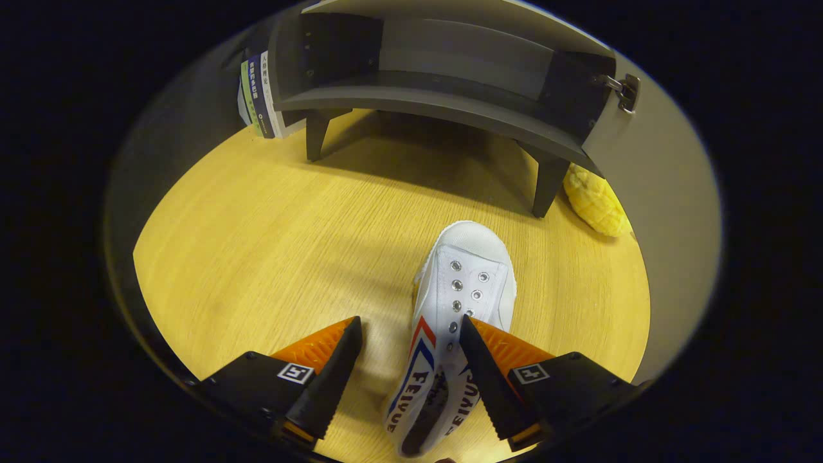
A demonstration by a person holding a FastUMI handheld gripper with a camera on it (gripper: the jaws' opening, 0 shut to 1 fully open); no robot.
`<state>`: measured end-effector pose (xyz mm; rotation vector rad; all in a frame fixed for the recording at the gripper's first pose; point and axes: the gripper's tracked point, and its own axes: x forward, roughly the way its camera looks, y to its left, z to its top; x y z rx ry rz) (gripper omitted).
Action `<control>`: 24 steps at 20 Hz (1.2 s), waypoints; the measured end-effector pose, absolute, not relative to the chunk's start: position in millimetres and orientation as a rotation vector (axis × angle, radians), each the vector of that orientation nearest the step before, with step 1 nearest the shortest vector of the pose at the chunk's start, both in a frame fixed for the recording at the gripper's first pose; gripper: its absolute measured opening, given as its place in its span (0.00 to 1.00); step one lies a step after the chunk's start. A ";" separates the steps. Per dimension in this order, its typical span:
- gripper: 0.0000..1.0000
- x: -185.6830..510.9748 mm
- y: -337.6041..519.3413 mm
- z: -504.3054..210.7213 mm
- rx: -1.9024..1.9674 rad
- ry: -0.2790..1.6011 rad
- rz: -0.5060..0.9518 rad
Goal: Open the shoe cabinet door, grab the shoes and put them into the shoe cabinet, then close the shoe cabinet door.
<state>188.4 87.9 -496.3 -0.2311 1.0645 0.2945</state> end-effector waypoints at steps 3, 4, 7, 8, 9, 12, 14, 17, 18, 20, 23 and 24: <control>0.77 192.5 74.0 -499.4 -0.340 1.040 0.285; 0.62 191.3 75.1 -497.7 -0.334 1.038 0.289; 0.44 191.9 75.0 -500.9 -0.304 1.062 0.286; 0.41 191.1 74.8 -498.2 -0.299 1.071 0.292; 0.38 191.5 74.6 -497.7 -0.304 1.082 0.302; 0.20 191.1 76.3 -498.3 -0.286 1.093 0.313; 0.11 189.7 74.7 -496.5 -0.269 1.092 0.307; 0.02 188.2 76.0 -498.8 -0.187 1.114 0.295; 0.02 186.9 78.6 -499.3 -0.167 1.116 0.288; 0.02 187.7 79.3 -494.6 -0.177 1.104 0.282; 0.02 186.0 82.7 -477.2 -0.146 1.079 0.275; 0.02 186.2 81.3 -471.7 -0.123 1.073 0.273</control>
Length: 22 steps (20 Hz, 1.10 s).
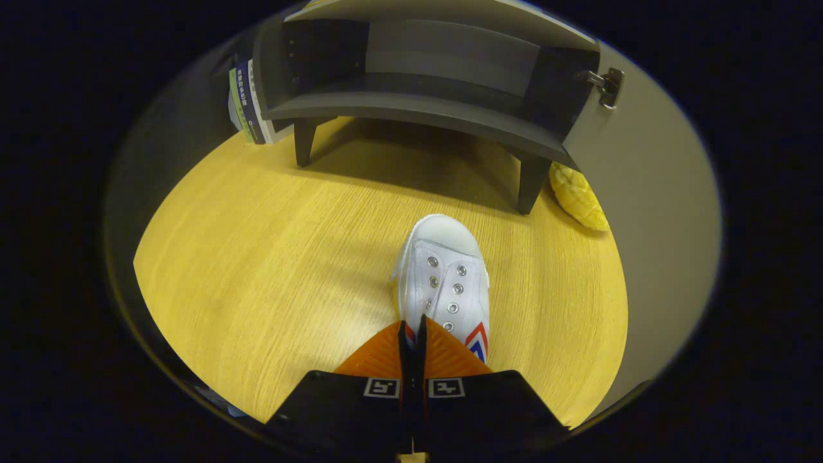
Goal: Open the shoe cabinet door, grab the shoes and put them into the shoe cabinet, then close the shoe cabinet door.
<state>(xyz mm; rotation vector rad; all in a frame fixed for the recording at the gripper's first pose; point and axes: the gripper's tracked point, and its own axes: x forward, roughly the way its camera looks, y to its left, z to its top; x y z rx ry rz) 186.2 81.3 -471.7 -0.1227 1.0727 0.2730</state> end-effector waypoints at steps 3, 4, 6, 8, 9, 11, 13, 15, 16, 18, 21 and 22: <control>0.02 190.3 79.4 -445.1 -0.084 1.020 0.258; 0.02 190.5 80.5 -429.2 -0.076 0.991 0.257; 0.02 193.4 83.5 -399.7 -0.070 0.938 0.262; 0.02 191.7 80.3 -366.5 -0.060 0.885 0.261; 0.02 191.4 79.9 -346.3 -0.047 0.853 0.260; 0.02 184.5 80.9 -313.9 -0.022 0.804 0.255; 0.02 180.1 79.6 -278.5 0.000 0.760 0.253; 0.02 174.7 80.5 -244.0 0.013 0.718 0.245; 0.02 173.3 79.9 -231.5 0.018 0.699 0.239; 0.02 171.2 78.6 -200.4 0.031 0.653 0.230; 0.02 180.0 72.0 -158.4 0.031 0.576 0.215; 0.02 186.7 69.3 -146.3 0.028 0.549 0.203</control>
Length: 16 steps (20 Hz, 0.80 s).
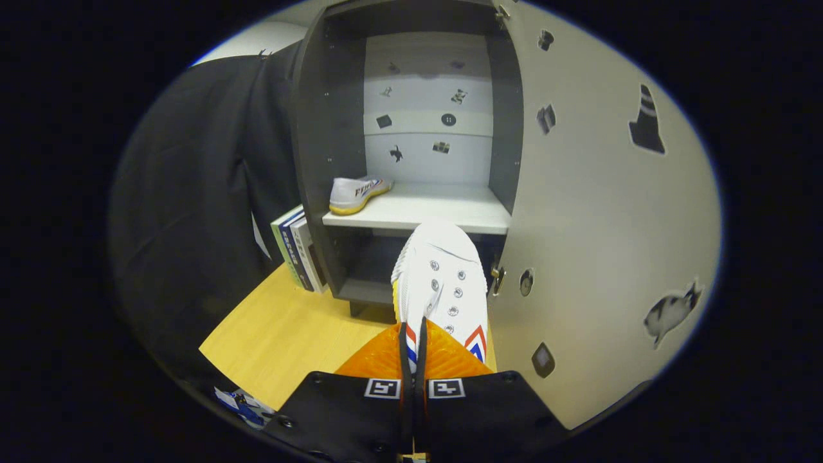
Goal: Open the shoe cabinet door, grab the shoes and put them into the shoe cabinet, then close the shoe cabinet door.
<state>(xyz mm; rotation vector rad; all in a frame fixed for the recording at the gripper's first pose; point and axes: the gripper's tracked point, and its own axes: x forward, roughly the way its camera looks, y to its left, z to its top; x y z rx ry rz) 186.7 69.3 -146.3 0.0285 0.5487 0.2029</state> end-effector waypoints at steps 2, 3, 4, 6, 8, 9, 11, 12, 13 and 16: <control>0.02 200.6 62.7 -124.0 0.023 0.506 0.178; 0.02 210.4 58.4 -111.6 0.022 0.485 0.165; 0.02 221.5 56.5 -102.2 0.022 0.467 0.154; 0.02 249.0 52.0 -82.3 0.015 0.428 0.136; 0.02 279.3 51.5 -70.4 -0.003 0.400 0.124; 0.02 295.5 51.4 -65.9 -0.007 0.394 0.120; 0.02 328.5 56.4 -63.5 -0.004 0.402 0.126; 0.02 345.3 59.9 -64.8 0.009 0.407 0.125; 0.02 359.7 63.5 -65.8 0.032 0.419 0.125; 0.02 409.7 76.6 -78.2 0.024 0.457 0.153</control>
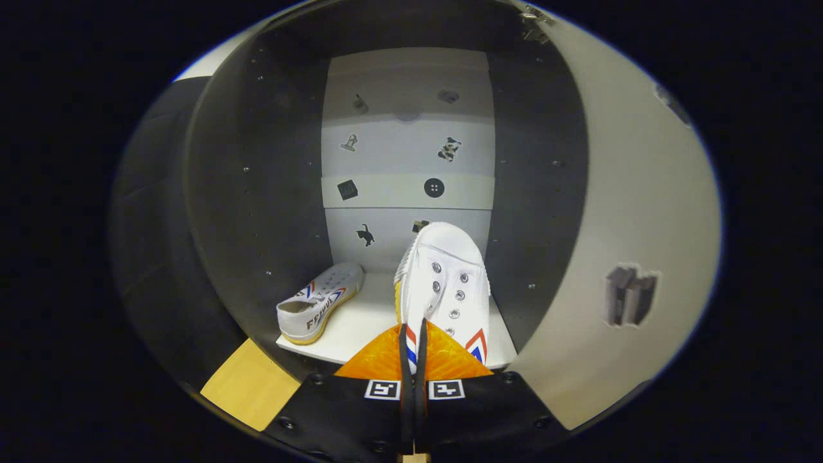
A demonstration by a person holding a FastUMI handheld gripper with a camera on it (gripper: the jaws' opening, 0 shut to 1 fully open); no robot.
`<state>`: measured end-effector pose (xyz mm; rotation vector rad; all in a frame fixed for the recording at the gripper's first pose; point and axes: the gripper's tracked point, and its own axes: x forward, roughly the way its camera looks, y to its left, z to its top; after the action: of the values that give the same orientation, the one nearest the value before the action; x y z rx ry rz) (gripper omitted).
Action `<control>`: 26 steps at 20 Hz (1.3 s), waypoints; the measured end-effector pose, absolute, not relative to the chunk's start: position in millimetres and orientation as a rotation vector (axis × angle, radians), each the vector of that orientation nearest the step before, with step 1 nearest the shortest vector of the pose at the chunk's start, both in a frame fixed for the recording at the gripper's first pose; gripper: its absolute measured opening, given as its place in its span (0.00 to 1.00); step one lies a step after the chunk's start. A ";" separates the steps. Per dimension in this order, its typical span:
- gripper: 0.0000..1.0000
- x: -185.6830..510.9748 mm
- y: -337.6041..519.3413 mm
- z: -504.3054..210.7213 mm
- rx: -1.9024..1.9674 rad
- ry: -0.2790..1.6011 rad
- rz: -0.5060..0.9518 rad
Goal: Open the shoe cabinet door, grab the shoes and put them into the shoe cabinet, then close the shoe cabinet door.
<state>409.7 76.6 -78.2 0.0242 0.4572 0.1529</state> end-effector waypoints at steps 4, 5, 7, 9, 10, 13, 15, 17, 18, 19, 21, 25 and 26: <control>0.02 482.7 87.8 -93.3 -0.012 0.487 0.149; 0.02 495.5 89.9 -97.2 -0.012 0.499 0.148; 0.02 519.2 93.7 -110.8 -0.017 0.531 0.145; 0.02 530.2 98.2 -128.9 -0.015 0.578 0.150; 0.02 536.2 100.2 -134.8 -0.011 0.589 0.148; 0.02 541.4 104.2 -151.9 -0.011 0.629 0.146; 0.09 540.6 106.7 -154.0 -0.009 0.632 0.154; 0.23 535.7 101.9 -142.7 -0.010 0.585 0.122; 0.38 529.5 93.6 -132.8 -0.033 0.554 0.089; 0.53 522.1 90.0 -125.1 -0.050 0.533 0.078; 0.83 498.6 90.1 -105.6 -0.063 0.471 0.079; 0.98 421.3 89.9 -50.8 -0.029 0.296 0.066; 0.98 400.5 90.5 -38.0 -0.017 0.258 0.075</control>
<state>400.5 90.5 -38.0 -0.0167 0.2583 0.0751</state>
